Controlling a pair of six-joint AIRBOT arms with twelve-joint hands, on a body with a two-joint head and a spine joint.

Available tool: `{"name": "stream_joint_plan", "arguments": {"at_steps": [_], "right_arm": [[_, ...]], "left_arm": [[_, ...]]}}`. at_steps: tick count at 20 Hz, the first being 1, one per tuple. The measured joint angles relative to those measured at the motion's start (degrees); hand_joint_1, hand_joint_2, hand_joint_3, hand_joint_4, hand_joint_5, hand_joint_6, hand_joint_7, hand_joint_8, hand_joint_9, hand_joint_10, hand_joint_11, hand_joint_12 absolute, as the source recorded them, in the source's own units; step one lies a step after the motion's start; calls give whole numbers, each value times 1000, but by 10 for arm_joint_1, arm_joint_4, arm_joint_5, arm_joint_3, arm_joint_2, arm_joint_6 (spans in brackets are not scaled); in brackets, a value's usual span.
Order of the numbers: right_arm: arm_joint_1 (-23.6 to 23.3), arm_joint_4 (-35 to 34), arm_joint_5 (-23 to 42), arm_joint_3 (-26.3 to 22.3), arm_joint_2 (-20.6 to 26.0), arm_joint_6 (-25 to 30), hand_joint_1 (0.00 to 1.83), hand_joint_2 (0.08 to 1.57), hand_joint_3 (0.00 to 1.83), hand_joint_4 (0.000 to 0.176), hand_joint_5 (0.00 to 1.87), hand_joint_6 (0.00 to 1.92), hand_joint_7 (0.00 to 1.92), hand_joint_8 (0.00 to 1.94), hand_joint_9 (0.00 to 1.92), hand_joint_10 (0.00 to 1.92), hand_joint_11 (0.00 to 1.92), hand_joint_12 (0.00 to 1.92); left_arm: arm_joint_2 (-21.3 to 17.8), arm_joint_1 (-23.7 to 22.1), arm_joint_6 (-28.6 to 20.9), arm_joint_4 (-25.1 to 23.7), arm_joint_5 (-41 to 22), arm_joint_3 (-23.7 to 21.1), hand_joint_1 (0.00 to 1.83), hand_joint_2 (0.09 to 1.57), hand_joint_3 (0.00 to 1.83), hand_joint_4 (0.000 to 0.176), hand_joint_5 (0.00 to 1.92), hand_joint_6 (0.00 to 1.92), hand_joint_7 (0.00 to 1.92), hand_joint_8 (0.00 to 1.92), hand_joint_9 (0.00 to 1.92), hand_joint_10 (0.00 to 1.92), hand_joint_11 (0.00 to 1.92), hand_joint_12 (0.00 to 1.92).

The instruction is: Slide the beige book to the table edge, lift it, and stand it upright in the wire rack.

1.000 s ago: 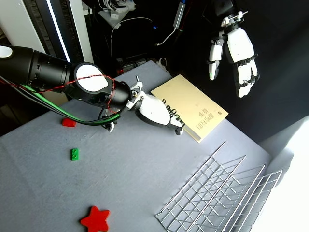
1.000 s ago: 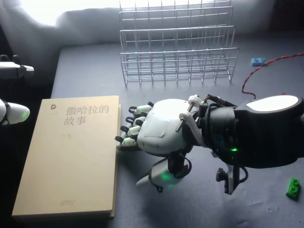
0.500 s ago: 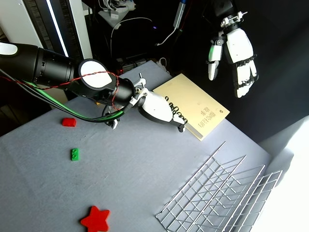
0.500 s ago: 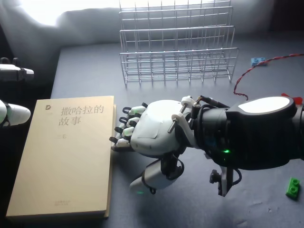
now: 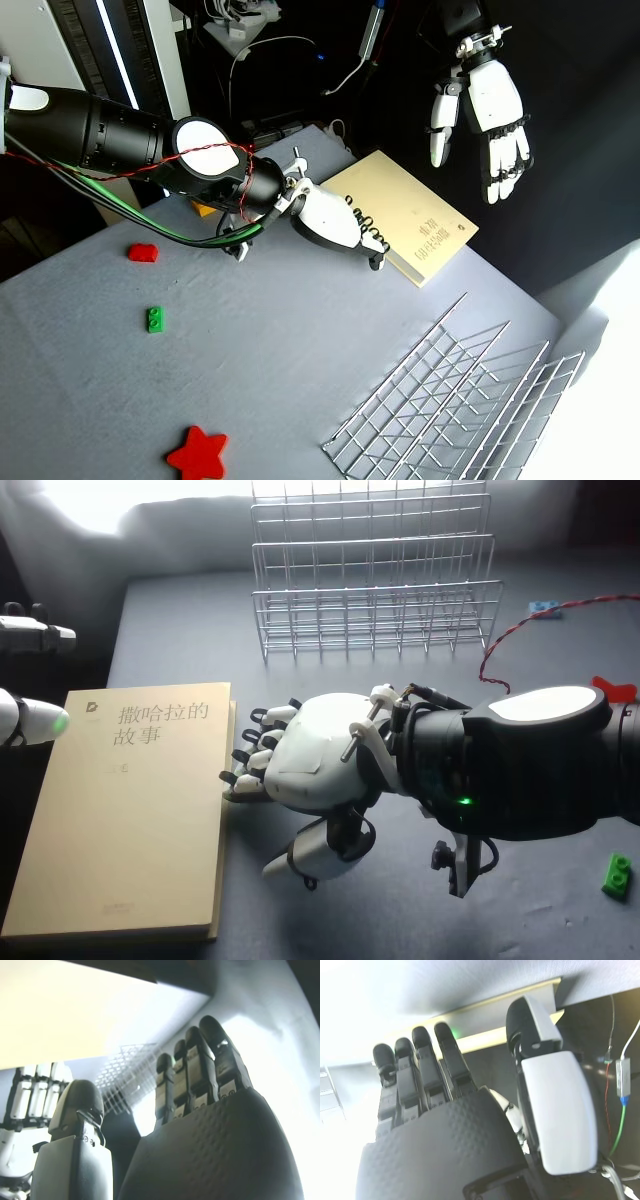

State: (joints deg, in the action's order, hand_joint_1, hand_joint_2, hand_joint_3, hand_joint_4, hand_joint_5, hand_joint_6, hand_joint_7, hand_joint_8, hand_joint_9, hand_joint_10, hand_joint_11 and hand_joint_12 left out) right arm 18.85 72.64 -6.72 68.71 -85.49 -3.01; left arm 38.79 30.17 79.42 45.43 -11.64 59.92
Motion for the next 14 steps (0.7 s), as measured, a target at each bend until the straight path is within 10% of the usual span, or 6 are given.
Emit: {"name": "stream_joint_plan", "arguments": {"at_steps": [14], "right_arm": [[-2, 0, -4, 0, -8, 5, 63, 1228, 0, 0, 218, 3, 254, 1, 235, 4, 0, 769]], "left_arm": [[0, -2, -4, 0, -9, 0, 483, 1249, 0, 34, 223, 4, 220, 2, 244, 2, 0, 791]]}}
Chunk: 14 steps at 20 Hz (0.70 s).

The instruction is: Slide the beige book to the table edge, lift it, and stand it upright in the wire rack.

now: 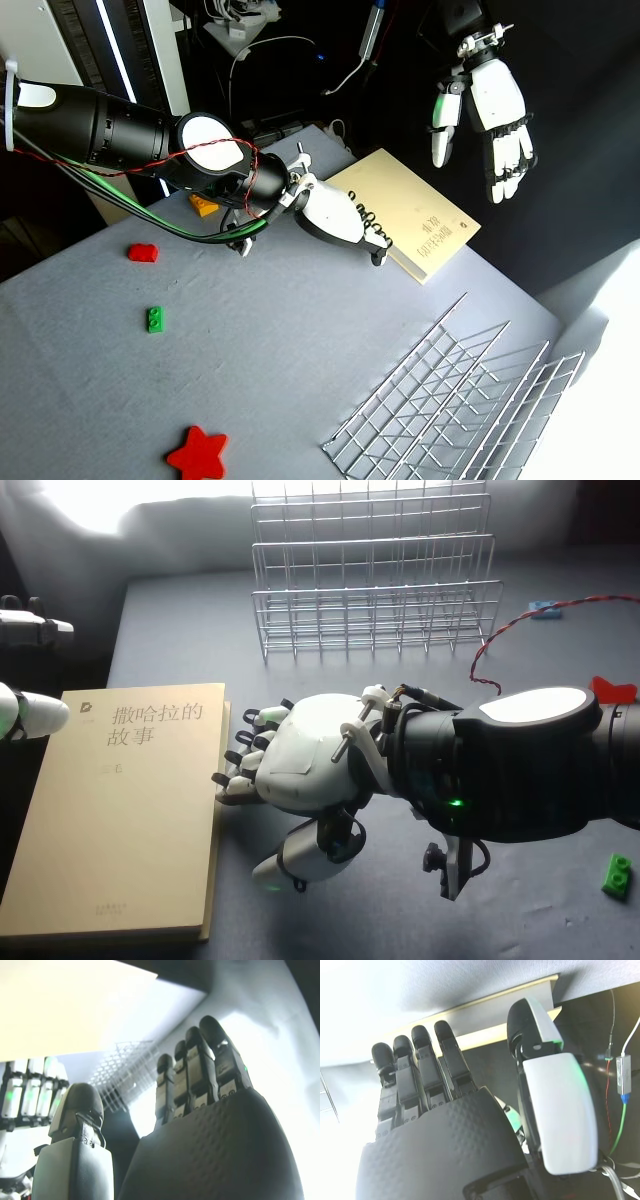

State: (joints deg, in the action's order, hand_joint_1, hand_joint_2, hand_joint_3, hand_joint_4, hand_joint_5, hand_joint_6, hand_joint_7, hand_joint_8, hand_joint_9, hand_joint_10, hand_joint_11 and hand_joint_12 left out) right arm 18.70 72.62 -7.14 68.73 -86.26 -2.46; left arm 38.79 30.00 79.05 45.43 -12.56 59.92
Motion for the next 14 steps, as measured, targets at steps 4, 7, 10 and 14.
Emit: {"name": "stream_joint_plan", "arguments": {"at_steps": [4, 7, 10, 14], "right_arm": [[0, 0, 1, 12, -3, 1, 54, 1233, 1, 0, 209, 3, 238, 2, 208, 5, 0, 697], [0, 0, 0, 21, -9, 6, 61, 1234, 0, 2, 214, 3, 248, 2, 211, 4, 0, 700], [0, 0, 3, 21, -9, 7, 73, 1230, 0, 0, 219, 3, 257, 4, 217, 4, 0, 721], [-2, 0, 2, 22, -12, 8, 44, 1236, 1, 0, 207, 0, 243, 2, 204, 1, 0, 706]], "left_arm": [[0, 0, 0, 0, 0, 0, 477, 1249, 0, 31, 222, 1, 218, 1, 243, 2, 0, 772], [0, 0, 0, 0, 0, 0, 482, 1249, 0, 34, 217, 2, 213, 2, 230, 2, 0, 752], [1, 0, 0, 0, 0, 0, 482, 1252, 1, 32, 215, 1, 208, 1, 222, 0, 0, 738], [1, 0, 0, 0, 0, 0, 451, 1255, 1, 36, 208, 1, 212, 2, 231, 5, 0, 764]]}}
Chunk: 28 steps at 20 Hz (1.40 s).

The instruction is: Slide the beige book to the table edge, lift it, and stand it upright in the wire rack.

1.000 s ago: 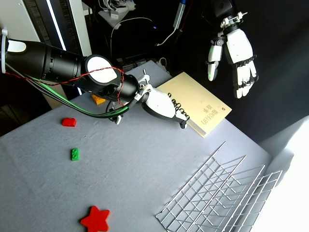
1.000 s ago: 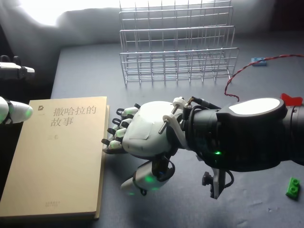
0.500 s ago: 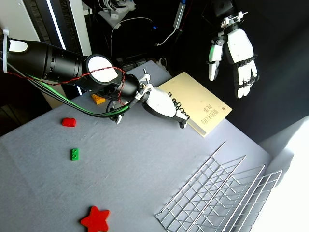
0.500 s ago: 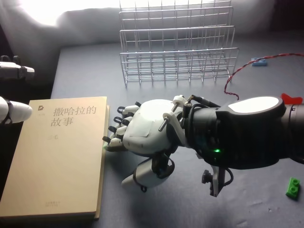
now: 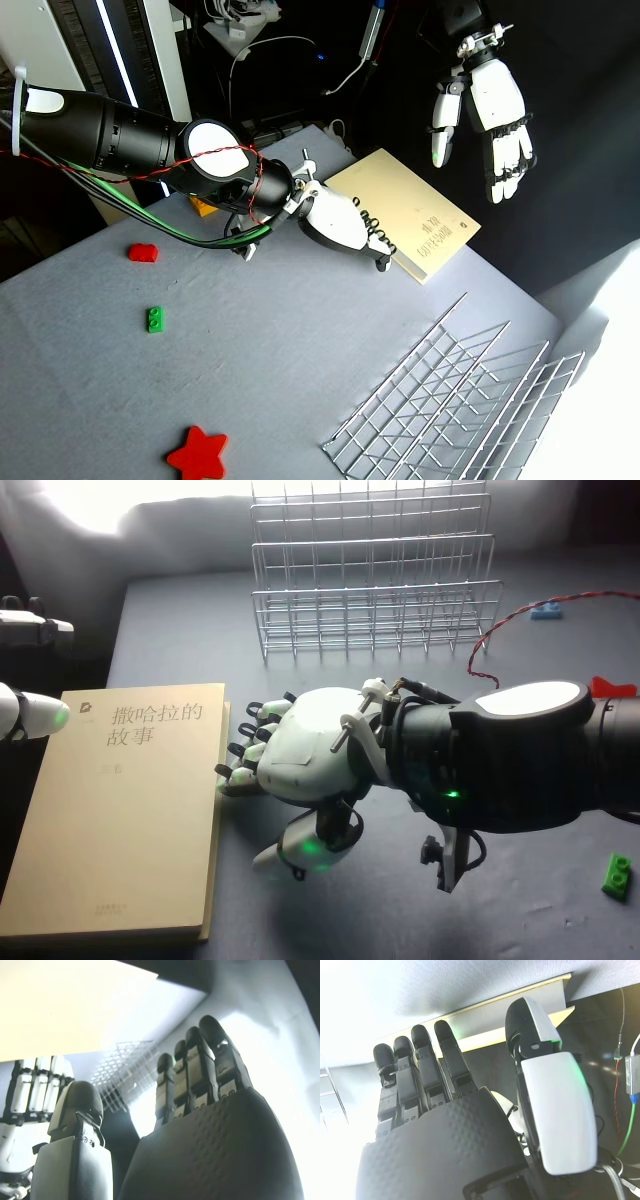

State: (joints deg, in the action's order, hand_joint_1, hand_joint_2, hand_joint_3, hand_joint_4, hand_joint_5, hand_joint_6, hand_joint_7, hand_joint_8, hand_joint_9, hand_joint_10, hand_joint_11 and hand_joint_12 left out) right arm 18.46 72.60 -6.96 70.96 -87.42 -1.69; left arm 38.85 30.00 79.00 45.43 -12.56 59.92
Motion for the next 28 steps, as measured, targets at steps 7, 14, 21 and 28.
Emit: {"name": "stream_joint_plan", "arguments": {"at_steps": [7, 14, 21, 28], "right_arm": [[-4, 0, 2, 0, -2, 2, 21, 1240, 1, 0, 215, 3, 262, 3, 229, 5, 0, 750], [-4, 0, 0, 0, -5, 2, 35, 1234, 0, 7, 203, 0, 250, 0, 236, 4, 0, 756], [-4, 0, 0, 0, -5, 3, 21, 1232, 0, 5, 217, 2, 271, 3, 241, 1, 0, 765], [5, 0, 9, -7, 42, 3, 12, 1236, 1, 0, 179, 0, 232, 1, 223, 6, 0, 649]], "left_arm": [[0, 0, 0, 0, 0, 0, 472, 1254, 0, 29, 209, 2, 209, 0, 226, 2, 0, 754], [3, 2, 0, 0, 1, 0, 467, 1252, 0, 35, 207, 5, 207, 0, 227, 1, 0, 758], [5, 3, 0, 0, 0, 4, 481, 1248, 0, 34, 211, 2, 223, 6, 238, 4, 0, 754], [28, 12, -69, 0, -3, 25, 503, 1245, 0, 31, 209, 2, 207, 1, 210, 1, 0, 711]]}}
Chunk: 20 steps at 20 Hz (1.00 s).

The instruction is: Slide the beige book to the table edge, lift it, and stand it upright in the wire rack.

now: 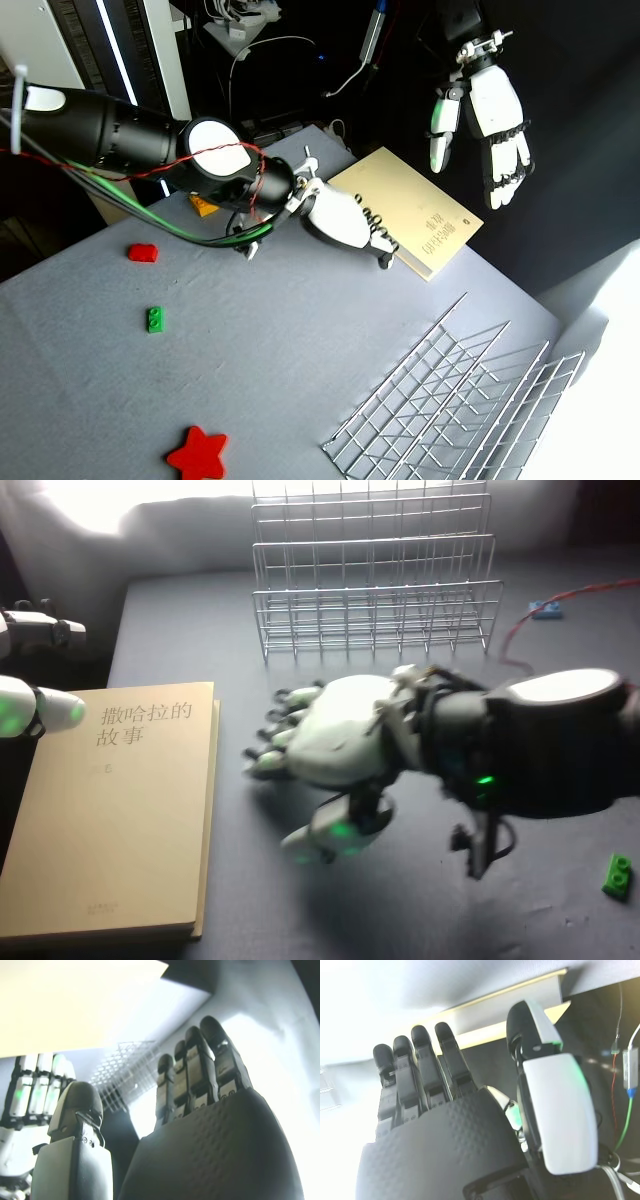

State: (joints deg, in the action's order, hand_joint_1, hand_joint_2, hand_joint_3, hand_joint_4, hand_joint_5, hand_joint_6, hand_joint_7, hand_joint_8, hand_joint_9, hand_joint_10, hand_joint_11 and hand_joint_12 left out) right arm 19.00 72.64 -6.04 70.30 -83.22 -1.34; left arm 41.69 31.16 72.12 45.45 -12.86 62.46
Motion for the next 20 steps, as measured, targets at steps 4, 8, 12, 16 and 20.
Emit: {"name": "stream_joint_plan", "arguments": {"at_steps": [4, 8, 12, 16, 20], "right_arm": [[0, 0, 8, -49, 68, 0, 13, 1234, 0, 0, 199, 4, 247, 2, 232, 4, 0, 675], [-3, 4, 75, -96, 163, 6, 0, 1233, 1, 0, 195, 0, 208, 1, 187, 0, 0, 573], [-11, 8, 136, -115, 249, 17, 7, 1227, 0, 0, 207, 1, 249, 7, 235, 13, 0, 687], [-14, 17, 235, -118, 318, 43, 121, 1215, 0, 0, 225, 10, 266, 4, 256, 10, 0, 721], [-16, 26, 315, -118, 370, 66, 182, 1203, 0, 0, 211, 0, 229, 1, 216, 1, 0, 621]], "left_arm": [[10, 31, -76, 0, -40, 3, 525, 1223, 0, 35, 209, 4, 222, 8, 239, 10, 0, 755], [12, 81, -147, 33, -92, 5, 585, 1186, 0, 36, 212, 3, 231, 1, 243, 3, 0, 750], [12, 115, -157, 96, -110, 7, 602, 1160, 0, 43, 219, 4, 247, 5, 241, 1, 0, 731], [28, 148, -221, 99, -105, 20, 600, 1131, 0, 39, 182, 2, 239, 4, 242, 5, 0, 806], [49, 153, -256, 104, -72, 42, 638, 1117, 0, 39, 151, 1, 240, 3, 234, 2, 0, 742]]}}
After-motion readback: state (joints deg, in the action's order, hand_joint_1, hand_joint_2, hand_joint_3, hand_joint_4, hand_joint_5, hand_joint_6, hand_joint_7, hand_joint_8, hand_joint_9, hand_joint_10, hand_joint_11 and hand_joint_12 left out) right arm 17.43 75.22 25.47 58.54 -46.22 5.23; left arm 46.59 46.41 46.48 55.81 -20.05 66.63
